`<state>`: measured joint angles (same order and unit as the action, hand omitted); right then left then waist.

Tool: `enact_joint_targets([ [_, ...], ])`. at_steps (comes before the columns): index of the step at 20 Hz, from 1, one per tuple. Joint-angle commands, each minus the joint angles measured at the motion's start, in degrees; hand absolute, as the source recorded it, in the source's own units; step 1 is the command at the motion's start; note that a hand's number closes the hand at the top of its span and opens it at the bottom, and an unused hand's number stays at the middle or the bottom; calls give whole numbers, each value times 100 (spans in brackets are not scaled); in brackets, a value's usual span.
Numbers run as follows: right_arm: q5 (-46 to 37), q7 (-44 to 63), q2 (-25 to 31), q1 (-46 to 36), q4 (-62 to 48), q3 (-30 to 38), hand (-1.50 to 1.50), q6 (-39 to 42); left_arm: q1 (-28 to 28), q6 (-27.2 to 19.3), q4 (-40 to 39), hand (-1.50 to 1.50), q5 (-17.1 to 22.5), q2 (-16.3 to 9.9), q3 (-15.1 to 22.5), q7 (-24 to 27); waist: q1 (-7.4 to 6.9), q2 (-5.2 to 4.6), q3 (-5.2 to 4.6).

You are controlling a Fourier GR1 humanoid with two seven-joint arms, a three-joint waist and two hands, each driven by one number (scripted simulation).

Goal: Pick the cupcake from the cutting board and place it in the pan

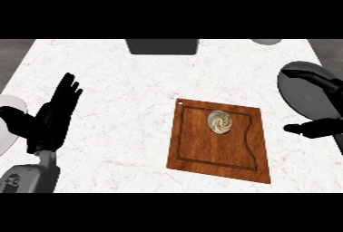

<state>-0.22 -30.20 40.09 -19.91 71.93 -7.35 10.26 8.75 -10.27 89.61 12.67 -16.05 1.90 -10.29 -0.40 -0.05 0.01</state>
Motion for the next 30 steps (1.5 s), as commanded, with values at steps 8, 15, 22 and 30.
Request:
enact_joint_targets([
  [8,-1578,1699,227,-1440,568,-1047,-150,580,176,108,-8,0,67,-64,-205,-227,-32,17,-11],
  [15,-2439,2450,-214,-1905,204,-2021,-150,1425,221,140,85,0,-61,-53,-114,-327,-46,8,-8],
  [22,-2677,3176,-419,-1915,731,-2260,-150,2570,-117,82,193,0,-225,161,-86,-37,34,25,-5],
  [30,-3830,3532,-407,-1510,1576,-2474,-150,2481,11,139,238,0,-228,144,-206,-381,61,19,-3],
])
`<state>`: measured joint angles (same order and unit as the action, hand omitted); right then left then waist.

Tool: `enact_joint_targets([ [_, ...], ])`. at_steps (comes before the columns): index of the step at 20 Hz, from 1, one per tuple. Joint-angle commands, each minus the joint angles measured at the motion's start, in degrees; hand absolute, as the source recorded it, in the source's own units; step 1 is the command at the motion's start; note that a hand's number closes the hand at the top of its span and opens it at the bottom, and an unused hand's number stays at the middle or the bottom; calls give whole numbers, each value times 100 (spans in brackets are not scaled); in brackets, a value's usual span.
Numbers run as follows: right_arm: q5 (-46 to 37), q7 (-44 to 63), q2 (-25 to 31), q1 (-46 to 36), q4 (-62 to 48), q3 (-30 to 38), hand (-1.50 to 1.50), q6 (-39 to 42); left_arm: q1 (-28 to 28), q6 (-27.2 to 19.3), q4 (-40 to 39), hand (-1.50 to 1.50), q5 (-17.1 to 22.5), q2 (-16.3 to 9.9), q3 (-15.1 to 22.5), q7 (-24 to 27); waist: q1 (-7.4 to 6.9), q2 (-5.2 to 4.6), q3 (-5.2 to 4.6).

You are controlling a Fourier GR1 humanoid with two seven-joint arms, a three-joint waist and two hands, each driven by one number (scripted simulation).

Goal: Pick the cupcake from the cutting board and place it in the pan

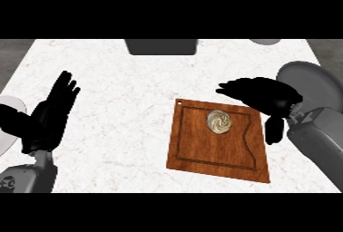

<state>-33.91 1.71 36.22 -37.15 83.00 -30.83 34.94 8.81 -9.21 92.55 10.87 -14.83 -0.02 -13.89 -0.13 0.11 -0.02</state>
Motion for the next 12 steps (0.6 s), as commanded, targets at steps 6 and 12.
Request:
enact_joint_targets([
  [6,-890,739,-651,454,936,140,-150,278,-238,210,235,0,-19,64,-148,23,-7,-2,1],
  [12,-1453,827,-1176,718,881,122,-150,394,180,148,-152,0,-277,183,-158,-35,13,-6,2],
])
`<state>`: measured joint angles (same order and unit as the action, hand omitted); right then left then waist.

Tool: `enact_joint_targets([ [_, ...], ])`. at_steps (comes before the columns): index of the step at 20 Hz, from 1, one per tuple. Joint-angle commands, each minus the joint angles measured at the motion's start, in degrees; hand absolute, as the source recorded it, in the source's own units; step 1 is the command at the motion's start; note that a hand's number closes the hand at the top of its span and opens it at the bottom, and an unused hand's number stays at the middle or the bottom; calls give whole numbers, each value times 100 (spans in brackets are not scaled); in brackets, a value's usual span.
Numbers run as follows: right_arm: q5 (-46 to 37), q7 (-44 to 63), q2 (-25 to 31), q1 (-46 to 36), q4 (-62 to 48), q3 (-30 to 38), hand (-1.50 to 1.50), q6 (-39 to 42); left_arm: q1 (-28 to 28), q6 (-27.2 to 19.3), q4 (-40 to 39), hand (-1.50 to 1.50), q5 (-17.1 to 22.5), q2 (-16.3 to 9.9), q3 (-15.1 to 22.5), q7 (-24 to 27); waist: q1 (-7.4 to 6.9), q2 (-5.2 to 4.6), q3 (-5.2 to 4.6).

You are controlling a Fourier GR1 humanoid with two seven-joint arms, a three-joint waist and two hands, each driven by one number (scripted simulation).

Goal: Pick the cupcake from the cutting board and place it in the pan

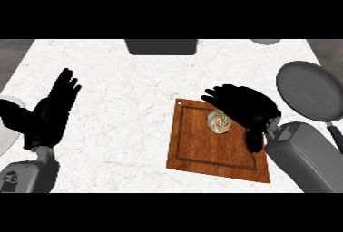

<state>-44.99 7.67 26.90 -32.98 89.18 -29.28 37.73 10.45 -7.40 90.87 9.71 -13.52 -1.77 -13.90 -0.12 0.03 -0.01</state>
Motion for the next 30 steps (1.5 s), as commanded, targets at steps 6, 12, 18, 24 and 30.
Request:
enact_joint_targets([
  [6,-958,51,-684,-146,-954,62,-150,-101,-294,214,-16,0,-58,157,-35,176,-33,-9,1],
  [12,-1334,-424,-971,-12,-1439,242,-150,-523,13,-10,128,0,-257,271,-46,-130,-23,-8,2],
  [18,-1765,-555,-1152,-108,-1789,308,-150,-325,145,342,-35,0,-55,10,-439,-168,-13,-7,1],
  [24,-2012,-1027,-1339,-276,-2450,663,-150,-624,-67,289,107,0,-204,249,-277,-216,-23,-6,2],
  [30,-2196,-1247,-1722,-436,-3206,899,-150,-991,71,220,-22,0,-400,398,-220,0,-26,-12,2],
])
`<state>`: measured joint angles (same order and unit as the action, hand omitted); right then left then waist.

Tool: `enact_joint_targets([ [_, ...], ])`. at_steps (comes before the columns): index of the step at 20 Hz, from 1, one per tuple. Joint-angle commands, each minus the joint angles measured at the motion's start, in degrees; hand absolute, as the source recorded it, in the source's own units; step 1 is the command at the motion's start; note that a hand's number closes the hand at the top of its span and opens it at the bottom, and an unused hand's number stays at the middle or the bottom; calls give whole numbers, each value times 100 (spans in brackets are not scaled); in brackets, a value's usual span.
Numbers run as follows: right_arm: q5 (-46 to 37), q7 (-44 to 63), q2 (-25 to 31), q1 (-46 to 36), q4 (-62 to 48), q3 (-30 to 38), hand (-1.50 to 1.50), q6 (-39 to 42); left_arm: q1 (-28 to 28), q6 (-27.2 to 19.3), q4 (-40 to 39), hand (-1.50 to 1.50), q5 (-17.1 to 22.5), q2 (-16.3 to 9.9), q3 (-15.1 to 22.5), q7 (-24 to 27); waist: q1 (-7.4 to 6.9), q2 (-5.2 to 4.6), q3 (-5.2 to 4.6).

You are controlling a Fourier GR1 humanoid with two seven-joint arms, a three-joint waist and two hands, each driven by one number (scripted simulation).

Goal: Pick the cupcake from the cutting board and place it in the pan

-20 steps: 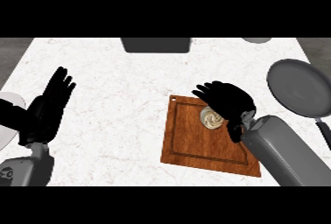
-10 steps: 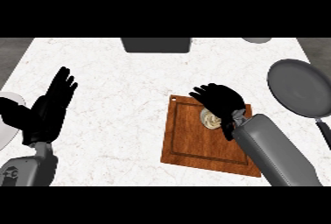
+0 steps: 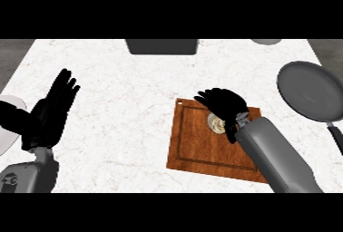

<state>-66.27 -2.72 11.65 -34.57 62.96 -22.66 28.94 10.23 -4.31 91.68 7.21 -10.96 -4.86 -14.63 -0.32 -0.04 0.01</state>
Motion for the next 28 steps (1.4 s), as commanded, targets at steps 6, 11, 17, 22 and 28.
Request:
enact_joint_targets([
  [6,-415,-672,-555,-134,-1300,-42,150,-946,-245,189,49,0,44,13,-79,83,-45,-10,1],
  [11,-568,-1066,-420,4,-1197,161,150,-1162,48,73,-35,0,-81,94,-62,-76,11,2,0],
  [17,-571,-1149,-695,-188,-1649,500,150,-1347,-65,150,-27,0,-66,129,-115,-5,6,-1,0],
  [22,-160,71,-541,529,-1028,1275,150,-1192,-84,72,76,0,-96,26,-219,-32,175,48,-2],
  [28,-187,1287,-722,1071,296,1638,150,-1686,-174,16,-134,0,-255,212,-79,243,173,39,-5],
])
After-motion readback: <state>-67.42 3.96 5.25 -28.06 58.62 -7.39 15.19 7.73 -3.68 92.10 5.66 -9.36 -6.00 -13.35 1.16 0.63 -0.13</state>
